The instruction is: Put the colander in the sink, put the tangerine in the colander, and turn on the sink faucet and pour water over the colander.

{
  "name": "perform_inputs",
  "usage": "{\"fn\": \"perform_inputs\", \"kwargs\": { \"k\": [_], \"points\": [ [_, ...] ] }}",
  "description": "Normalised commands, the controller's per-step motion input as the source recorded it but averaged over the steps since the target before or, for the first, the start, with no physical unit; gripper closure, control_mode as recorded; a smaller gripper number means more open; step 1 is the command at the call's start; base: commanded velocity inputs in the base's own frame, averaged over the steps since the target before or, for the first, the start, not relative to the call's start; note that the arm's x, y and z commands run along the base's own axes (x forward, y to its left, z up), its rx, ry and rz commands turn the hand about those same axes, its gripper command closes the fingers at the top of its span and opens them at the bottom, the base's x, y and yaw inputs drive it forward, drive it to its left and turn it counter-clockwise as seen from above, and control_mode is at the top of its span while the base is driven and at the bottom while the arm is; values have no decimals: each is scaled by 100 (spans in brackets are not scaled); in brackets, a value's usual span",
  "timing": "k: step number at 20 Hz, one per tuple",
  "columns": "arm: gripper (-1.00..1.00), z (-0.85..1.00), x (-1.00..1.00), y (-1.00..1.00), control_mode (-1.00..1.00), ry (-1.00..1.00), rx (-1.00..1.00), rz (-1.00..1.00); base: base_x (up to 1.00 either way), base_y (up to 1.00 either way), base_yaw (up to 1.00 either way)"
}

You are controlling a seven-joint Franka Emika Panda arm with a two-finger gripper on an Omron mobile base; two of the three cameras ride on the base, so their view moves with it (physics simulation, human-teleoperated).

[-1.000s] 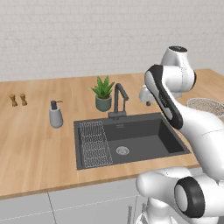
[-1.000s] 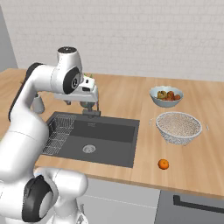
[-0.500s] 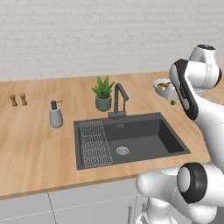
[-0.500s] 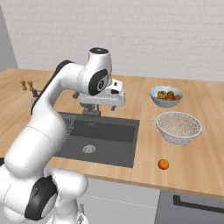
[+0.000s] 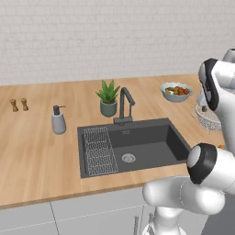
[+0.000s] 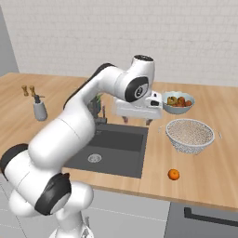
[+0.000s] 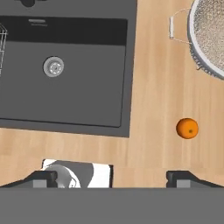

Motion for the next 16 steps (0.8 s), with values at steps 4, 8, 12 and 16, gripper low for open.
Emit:
{"fn": "perform_inputs", "kwargs": {
  "k": [4,8,12,16],
  "points": [
    [-100,-46,0,-46,-100,0,4,0,0,0,0],
    [-100,-12,3,-16,-100,3,1,0,0,0,0],
    [-100,-23,28,-21,-100,0,0,0,0,0,0],
    [-100,-30,59,-22,-100,0,0,1,0,0,0]
  ]
}}
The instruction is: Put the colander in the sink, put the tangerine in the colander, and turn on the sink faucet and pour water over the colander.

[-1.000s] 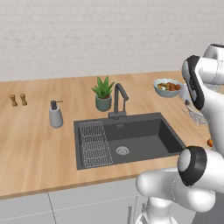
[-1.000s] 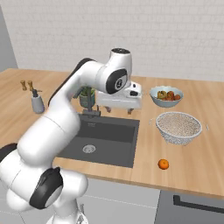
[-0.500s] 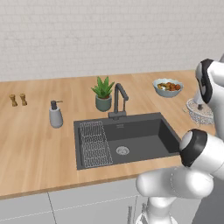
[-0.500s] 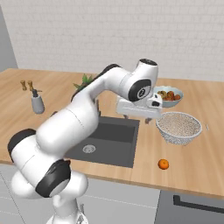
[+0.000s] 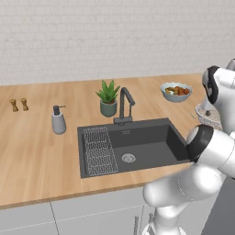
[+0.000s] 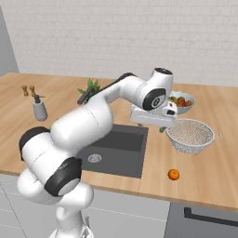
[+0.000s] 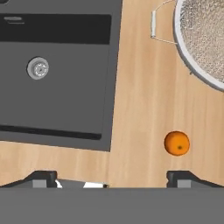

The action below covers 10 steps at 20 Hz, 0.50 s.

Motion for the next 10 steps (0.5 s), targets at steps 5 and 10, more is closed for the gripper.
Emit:
{"fn": "perform_inputs", "kwargs": {
  "k": [5,10],
  "points": [
    [-100,-27,72,-28,-100,0,0,1,0,0,0],
    [-100,-32,67,-32,-100,0,0,1,0,0,0]
  ]
}}
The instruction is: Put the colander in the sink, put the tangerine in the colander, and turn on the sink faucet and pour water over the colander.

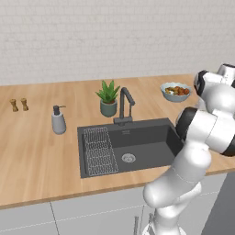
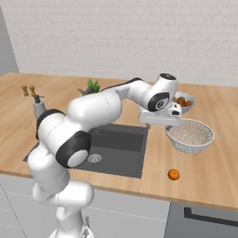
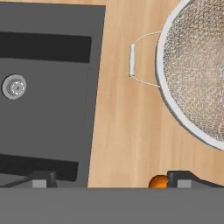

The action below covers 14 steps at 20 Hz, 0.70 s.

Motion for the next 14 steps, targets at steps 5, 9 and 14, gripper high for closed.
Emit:
{"fn": "perform_inputs", "kwargs": {
  "k": [5,9,14],
  "points": [
    [-100,-37,56,-23,-100,0,0,1,0,0,0],
    [-100,-44,35,-15,-100,0,0,1,0,0,0],
    [-100,-28,24,-3,-100,0,0,0,0,0,0]
  ]
}}
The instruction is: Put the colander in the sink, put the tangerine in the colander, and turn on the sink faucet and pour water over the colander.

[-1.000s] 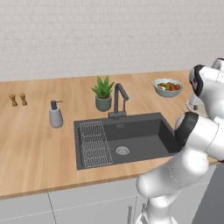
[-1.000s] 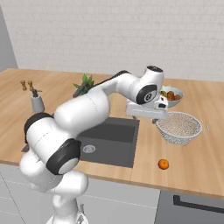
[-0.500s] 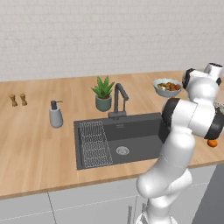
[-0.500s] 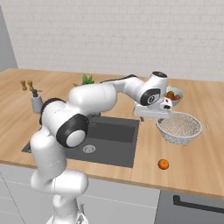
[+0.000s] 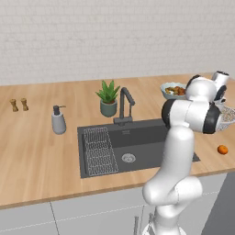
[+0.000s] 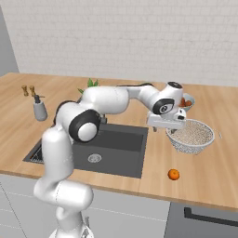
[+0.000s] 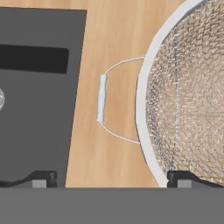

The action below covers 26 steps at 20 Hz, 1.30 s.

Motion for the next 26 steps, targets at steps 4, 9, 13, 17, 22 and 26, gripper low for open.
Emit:
{"fn": "perform_inputs", "kwargs": {
  "k": [4,9,13,17,22,26],
  "points": [
    [-100,-4,3,0,-100,0,0,0,0,0,0],
    [-100,0,0,2,-100,0,0,0,0,0,0],
    [-100,0,0,20,-100,0,-1,0,0,0,0],
    [-100,-3,0,34,-100,0,-3,0,0,0,0],
    [-100,-14,0,12,-100,-4,-2,0,0,0,0],
    [-100,-26,0,0,-100,-10,-4,0,0,0,0]
  ]
}}
